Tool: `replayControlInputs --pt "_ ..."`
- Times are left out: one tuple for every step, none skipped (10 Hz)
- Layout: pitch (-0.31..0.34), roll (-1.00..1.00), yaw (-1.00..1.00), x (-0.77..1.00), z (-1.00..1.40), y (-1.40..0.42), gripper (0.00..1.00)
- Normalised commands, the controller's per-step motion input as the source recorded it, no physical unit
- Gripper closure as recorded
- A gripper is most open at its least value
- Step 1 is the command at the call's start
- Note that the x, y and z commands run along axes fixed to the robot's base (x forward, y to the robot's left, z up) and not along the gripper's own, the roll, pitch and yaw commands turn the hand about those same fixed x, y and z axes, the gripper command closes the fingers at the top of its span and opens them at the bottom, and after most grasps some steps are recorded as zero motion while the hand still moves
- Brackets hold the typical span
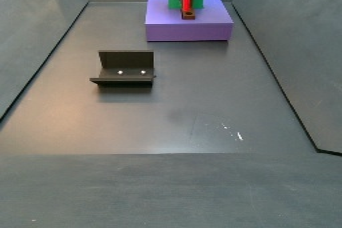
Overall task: Pick up the red object. Move up. Move to above the board. Insert the red object.
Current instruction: Insert the red object.
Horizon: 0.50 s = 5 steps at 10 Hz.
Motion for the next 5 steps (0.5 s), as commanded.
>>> replayControlInputs --pt "0.000 0.00 0.00 -0.04 -0.03 0.00 1.00" --pt "0.000 0.00 0.00 -0.03 -0.03 0.00 1.00" --pt "0.000 0.00 0.00 -0.05 -0.05 0.00 1.00" --pt "0.000 0.00 0.00 -0.06 -0.05 0.00 1.00" --pt "-0.001 0.00 0.00 -0.03 -0.05 0.00 1.00"
